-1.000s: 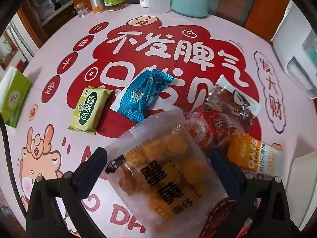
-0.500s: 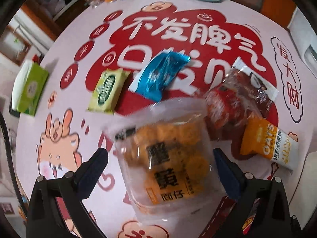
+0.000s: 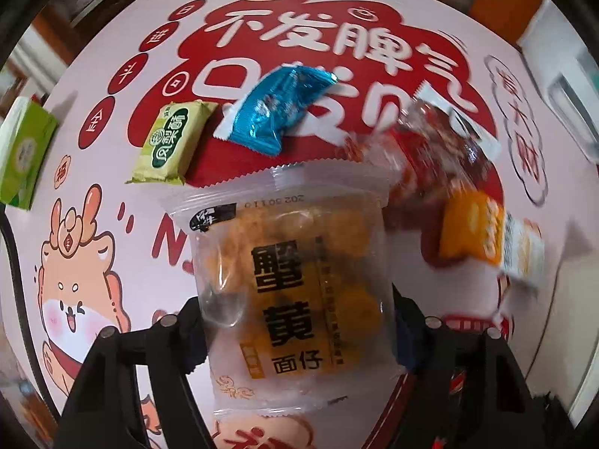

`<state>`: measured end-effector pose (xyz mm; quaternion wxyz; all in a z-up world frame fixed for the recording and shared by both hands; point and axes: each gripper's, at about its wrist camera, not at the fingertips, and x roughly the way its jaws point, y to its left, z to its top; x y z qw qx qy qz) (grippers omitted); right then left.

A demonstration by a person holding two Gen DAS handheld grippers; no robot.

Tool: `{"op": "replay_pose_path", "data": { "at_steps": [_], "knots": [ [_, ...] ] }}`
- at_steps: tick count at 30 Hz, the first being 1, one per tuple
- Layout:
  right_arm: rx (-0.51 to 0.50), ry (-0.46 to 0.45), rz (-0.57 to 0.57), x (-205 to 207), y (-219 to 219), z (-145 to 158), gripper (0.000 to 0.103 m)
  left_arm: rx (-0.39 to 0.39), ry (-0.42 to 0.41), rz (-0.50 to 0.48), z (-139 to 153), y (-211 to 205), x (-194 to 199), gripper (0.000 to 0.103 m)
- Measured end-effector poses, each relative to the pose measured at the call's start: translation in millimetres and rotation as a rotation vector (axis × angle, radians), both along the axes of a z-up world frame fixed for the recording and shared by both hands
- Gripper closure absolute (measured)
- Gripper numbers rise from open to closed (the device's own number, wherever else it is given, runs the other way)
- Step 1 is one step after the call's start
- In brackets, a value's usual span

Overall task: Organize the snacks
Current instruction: 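Carry the pastry bag and dried-meat pack into the white tray and open both tools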

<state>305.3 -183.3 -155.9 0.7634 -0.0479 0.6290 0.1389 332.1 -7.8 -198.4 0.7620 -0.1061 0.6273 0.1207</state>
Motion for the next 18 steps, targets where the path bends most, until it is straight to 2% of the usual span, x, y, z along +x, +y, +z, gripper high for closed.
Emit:
{"op": "replay_pose_path", "data": {
  "at_steps": [3, 6, 13, 18],
  "knots": [
    [0.041, -0.027, -0.019, -13, -7, 17, 0.059, -0.013, -0.015, -0.067, 11, -4, -19, 0.03],
    [0.087, -0.077, -0.026, -34, -14, 42, 0.059, -0.007, -0.062, -0.169, 37, -18, -45, 0.03],
    [0.132, -0.214, -0.056, -83, -40, 97, 0.059, -0.006, -0.239, -0.463, 129, -52, -95, 0.029],
    [0.135, -0.337, -0.127, -114, -74, 138, 0.059, -0.017, -0.352, -0.643, 176, -102, -126, 0.029]
  ]
}}
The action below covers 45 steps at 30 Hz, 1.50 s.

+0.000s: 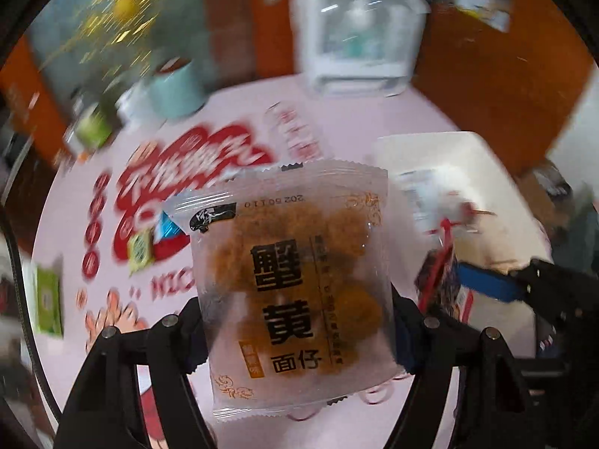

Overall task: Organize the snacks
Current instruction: 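Carry the pastry bag and dried-meat pack into the white tray and open both tools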

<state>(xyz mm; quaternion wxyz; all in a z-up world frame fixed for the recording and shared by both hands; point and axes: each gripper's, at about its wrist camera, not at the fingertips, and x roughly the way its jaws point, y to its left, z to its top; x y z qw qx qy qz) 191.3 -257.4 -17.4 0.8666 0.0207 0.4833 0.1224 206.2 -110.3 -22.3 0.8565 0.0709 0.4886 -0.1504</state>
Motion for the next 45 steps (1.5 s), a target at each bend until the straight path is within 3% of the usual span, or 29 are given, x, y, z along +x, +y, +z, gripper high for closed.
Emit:
{"op": "replay_pose_path", "data": {
  "at_steps": [8, 14, 17, 23, 27, 31, 37, 45],
  "knots": [
    [-0.085, -0.166, -0.193, -32, -71, 58, 0.059, -0.112, -0.134, -0.147, 56, -80, -6, 0.029],
    [-0.124, -0.241, -0.343, -26, -122, 79, 0.058, -0.128, -0.221, -0.192, 71, -131, 6, 0.029],
    [-0.15, -0.24, -0.409, -15, -143, 74, 0.058, -0.134, -0.21, -0.193, 58, -154, 21, 0.029],
    [-0.183, -0.167, -0.513, 20, -175, 33, 0.058, -0.144, -0.047, -0.179, -4, -188, 56, 0.029],
    [-0.175, -0.128, -0.536, 40, -187, 11, 0.058, -0.13, 0.009, -0.19, -36, -201, 64, 0.029],
    [-0.173, -0.103, -0.538, 65, -192, -5, 0.058, -0.097, 0.033, -0.194, -57, -210, 68, 0.021],
    [-0.146, -0.095, -0.541, 78, -194, -14, 0.054, -0.129, 0.113, -0.18, -73, -202, 78, 0.019],
    [-0.14, -0.101, -0.517, 67, -179, -9, 0.049, -0.159, 0.026, -0.178, -43, -180, 64, 0.018]
  ]
}}
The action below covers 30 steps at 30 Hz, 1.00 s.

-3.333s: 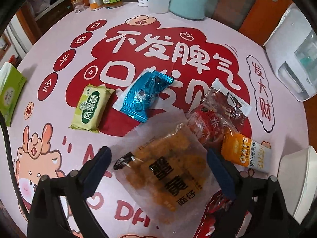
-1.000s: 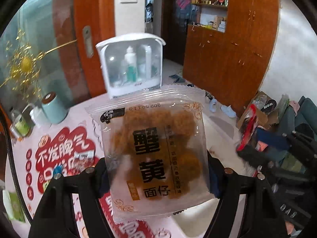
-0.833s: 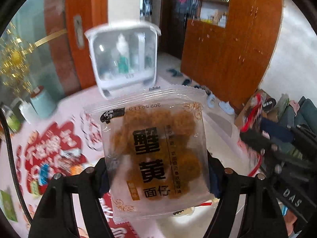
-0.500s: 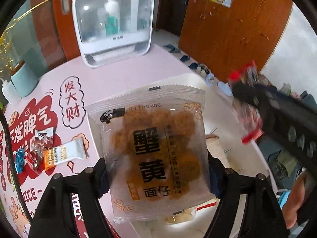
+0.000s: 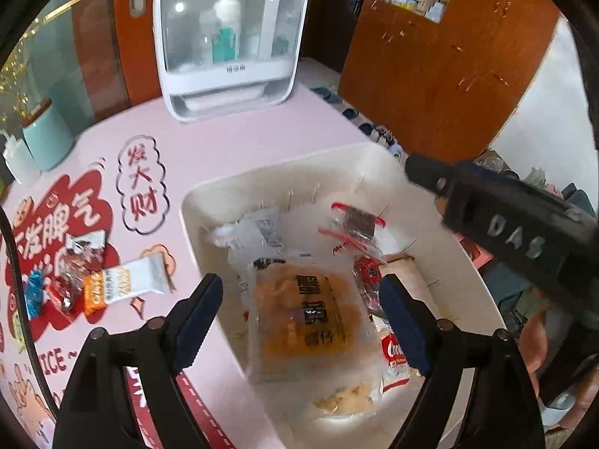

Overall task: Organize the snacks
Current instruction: 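Carry the pastry bag and dried-meat pack into the white tray and open both tools, then move both tools back over the remaining snacks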

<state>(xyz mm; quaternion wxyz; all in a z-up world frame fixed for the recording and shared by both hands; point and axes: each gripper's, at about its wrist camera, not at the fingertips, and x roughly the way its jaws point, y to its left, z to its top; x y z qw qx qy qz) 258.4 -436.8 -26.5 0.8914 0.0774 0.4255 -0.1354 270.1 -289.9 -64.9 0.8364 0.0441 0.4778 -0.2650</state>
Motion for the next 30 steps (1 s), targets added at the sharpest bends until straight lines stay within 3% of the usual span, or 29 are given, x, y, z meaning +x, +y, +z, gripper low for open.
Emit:
{"op": "replay_pose_path", "data": {
  "at_steps": [7, 13, 23, 30],
  "knots": [
    [0.032, -0.008, 0.062, -16, 31, 20, 0.049, -0.015, -0.043, 0.013, 22, 40, -23, 0.018],
    [0.031, -0.026, 0.147, -27, 72, 39, 0.049, 0.027, -0.077, 0.074, 33, 100, -37, 0.018],
    [0.014, -0.068, 0.323, -39, 168, 75, 0.049, 0.131, -0.134, 0.289, 60, 245, -39, 0.018],
    [-0.041, -0.127, 0.411, -32, 225, 114, 0.049, 0.163, -0.181, 0.418, 103, 329, -35, 0.018]
  ]
}}
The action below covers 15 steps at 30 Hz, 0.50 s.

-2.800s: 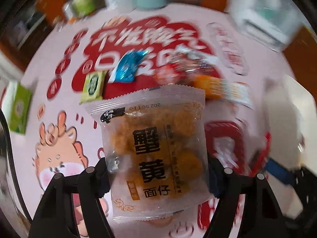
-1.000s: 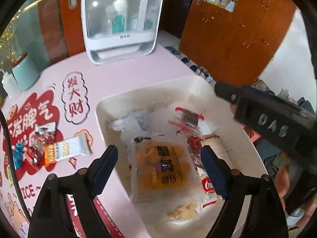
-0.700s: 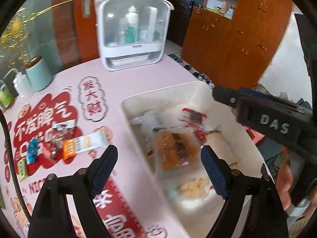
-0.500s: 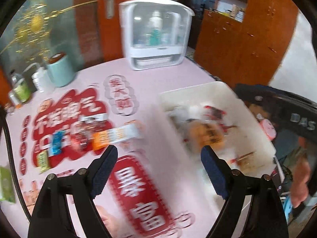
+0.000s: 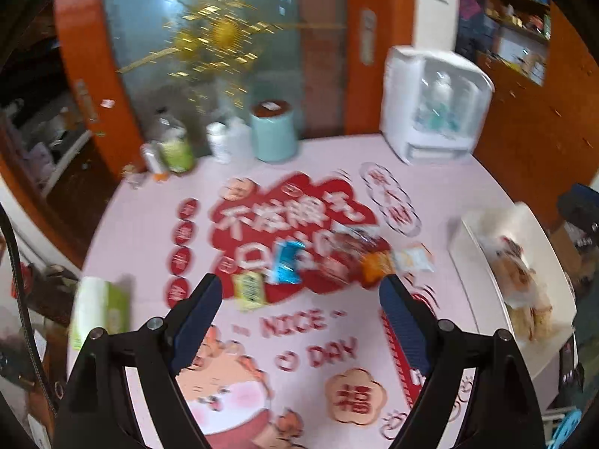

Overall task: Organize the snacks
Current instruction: 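Move both tools back over the remaining snacks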

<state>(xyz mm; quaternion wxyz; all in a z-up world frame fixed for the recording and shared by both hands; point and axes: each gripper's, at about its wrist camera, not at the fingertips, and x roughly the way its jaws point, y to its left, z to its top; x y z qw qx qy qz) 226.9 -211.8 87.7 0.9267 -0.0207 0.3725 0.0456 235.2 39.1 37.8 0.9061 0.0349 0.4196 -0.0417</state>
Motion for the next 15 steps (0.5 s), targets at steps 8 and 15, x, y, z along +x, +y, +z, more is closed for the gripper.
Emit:
{"op": "replay_pose_path", "data": {
  "at_steps": [8, 15],
  "knots": [
    [0.031, 0.066, 0.045, 56, 47, -4, 0.049, 0.045, -0.029, 0.129, 13, 59, 32, 0.015],
    [0.08, 0.28, 0.012, 117, 72, -86, 0.049, 0.002, 0.149, 0.236, -78, 94, 86, 0.015]
  ]
}}
